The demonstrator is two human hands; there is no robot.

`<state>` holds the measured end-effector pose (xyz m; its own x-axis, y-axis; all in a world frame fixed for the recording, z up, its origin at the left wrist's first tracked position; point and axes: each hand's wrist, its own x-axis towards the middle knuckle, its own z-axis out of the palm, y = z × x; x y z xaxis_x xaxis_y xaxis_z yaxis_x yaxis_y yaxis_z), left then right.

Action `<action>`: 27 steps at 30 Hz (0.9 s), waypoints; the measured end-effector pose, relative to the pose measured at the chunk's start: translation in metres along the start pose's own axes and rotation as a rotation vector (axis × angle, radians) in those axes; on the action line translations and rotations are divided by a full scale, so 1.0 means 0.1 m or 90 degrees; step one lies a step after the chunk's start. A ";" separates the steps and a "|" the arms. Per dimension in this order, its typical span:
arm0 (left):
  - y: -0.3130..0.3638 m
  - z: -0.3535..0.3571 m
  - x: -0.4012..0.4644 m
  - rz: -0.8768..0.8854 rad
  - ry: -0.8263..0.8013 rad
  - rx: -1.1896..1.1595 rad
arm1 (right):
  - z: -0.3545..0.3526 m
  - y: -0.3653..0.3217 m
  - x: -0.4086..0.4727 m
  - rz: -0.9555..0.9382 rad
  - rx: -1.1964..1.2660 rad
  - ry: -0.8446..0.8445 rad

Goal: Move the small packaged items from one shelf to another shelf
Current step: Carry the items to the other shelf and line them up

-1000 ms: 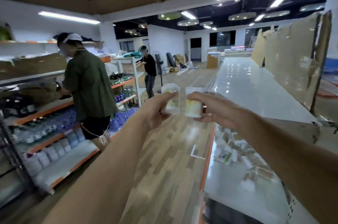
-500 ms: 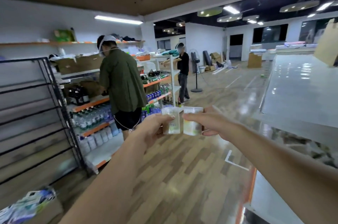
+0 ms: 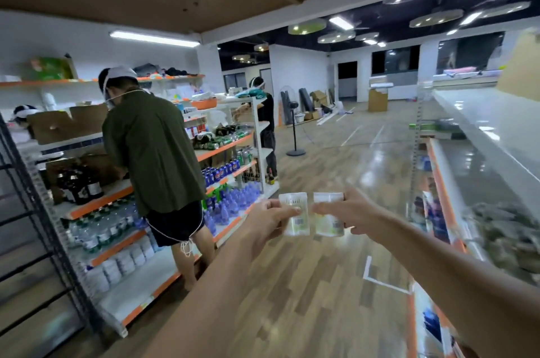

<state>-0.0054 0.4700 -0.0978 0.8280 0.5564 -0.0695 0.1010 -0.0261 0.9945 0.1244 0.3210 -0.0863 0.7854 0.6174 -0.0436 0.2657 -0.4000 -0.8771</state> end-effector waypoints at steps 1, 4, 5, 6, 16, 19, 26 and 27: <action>-0.01 -0.03 0.18 0.001 -0.005 0.000 | 0.01 0.00 0.13 0.002 0.000 0.009; -0.05 -0.05 0.59 0.004 -0.028 0.030 | 0.02 0.02 0.43 0.021 0.009 0.022; -0.07 -0.05 0.73 0.005 -0.036 0.038 | 0.03 0.04 0.53 0.027 0.009 0.026; -0.08 -0.04 0.88 0.006 -0.041 0.040 | 0.03 0.06 0.64 0.028 0.007 0.031; -0.28 0.16 2.68 0.012 -0.087 0.065 | -0.20 0.37 2.05 0.049 0.025 0.102; -0.22 0.31 3.30 0.022 -0.100 0.064 | -0.37 0.43 2.60 0.043 0.037 0.123; 0.17 0.73 4.73 0.056 -0.166 0.050 | -0.96 0.45 3.84 0.038 0.026 0.181; 0.19 0.79 4.92 0.053 -0.174 0.050 | -1.04 0.48 3.99 0.039 0.020 0.190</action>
<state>0.4476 0.6773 -0.1192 0.9522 0.3050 -0.0170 0.0600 -0.1323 0.9894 0.5084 0.4777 -0.0958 0.9303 0.3644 0.0412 0.1986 -0.4063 -0.8919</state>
